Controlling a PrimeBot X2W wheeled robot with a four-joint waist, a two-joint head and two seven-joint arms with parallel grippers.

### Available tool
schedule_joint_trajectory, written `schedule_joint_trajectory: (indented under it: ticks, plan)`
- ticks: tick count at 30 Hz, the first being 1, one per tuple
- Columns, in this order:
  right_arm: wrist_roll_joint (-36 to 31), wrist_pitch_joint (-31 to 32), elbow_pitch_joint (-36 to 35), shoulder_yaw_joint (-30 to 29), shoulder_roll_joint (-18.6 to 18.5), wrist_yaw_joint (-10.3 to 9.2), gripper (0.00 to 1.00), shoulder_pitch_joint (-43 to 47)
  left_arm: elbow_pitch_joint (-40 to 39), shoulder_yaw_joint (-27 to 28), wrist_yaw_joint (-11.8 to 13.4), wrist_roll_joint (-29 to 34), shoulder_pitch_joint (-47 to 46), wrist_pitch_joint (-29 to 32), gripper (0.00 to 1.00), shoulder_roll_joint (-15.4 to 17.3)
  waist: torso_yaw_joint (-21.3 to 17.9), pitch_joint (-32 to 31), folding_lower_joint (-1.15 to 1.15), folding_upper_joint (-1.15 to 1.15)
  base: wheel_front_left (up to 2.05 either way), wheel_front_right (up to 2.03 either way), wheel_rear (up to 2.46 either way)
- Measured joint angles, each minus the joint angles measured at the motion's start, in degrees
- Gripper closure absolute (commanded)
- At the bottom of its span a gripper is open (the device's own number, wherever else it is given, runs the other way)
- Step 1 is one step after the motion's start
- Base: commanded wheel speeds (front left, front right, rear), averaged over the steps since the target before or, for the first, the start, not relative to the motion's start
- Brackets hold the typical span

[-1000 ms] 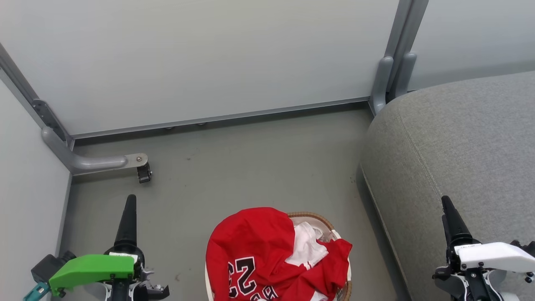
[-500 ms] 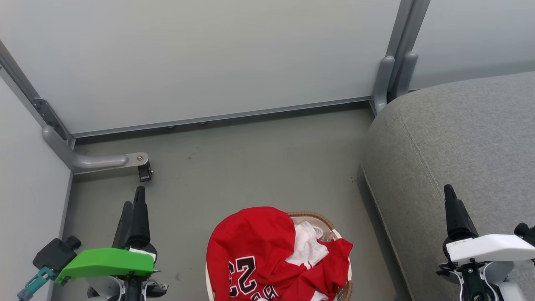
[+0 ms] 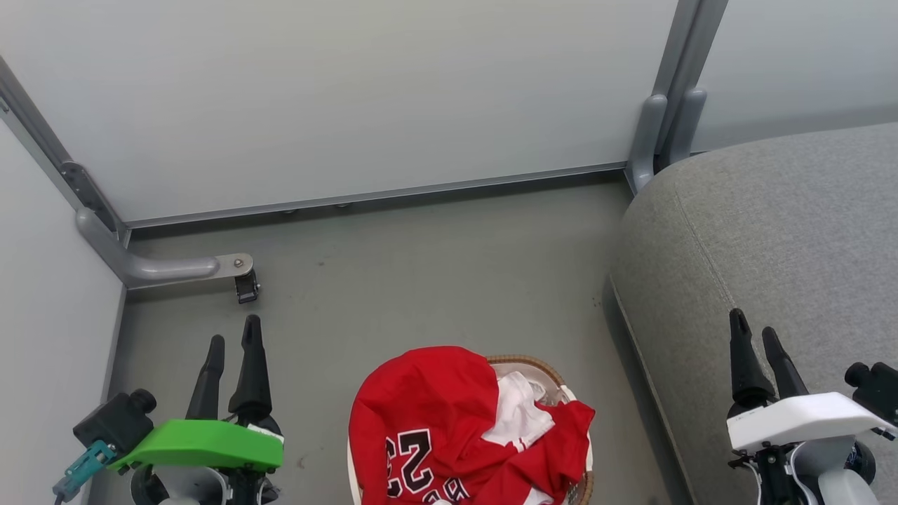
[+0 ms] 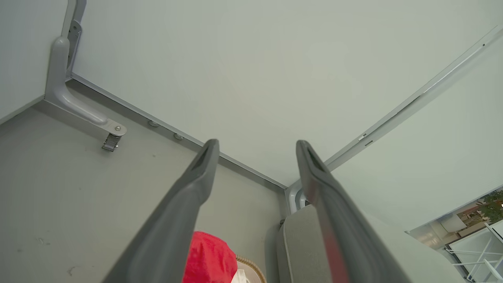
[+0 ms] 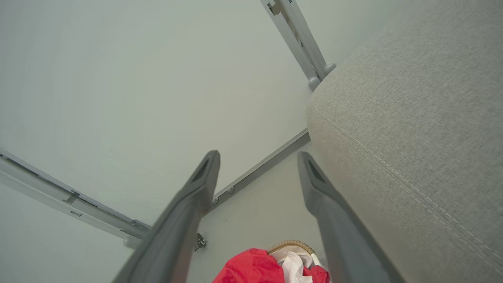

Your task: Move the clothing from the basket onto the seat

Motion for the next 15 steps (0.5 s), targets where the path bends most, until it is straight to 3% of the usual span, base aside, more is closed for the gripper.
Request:
schedule_joint_trajectory:
  ticks: [15]
  plan:
    - [-10.01, -2.44, 0.44, 1.71, -0.11, 0.01, 0.00, 0.07, 1.83, -1.72, 0.48, 8.78, 0.40, -2.33, 0.00, 0.05, 0.47, 0.01, 0.00, 0.00, 0.00, 0.00, 0.00]
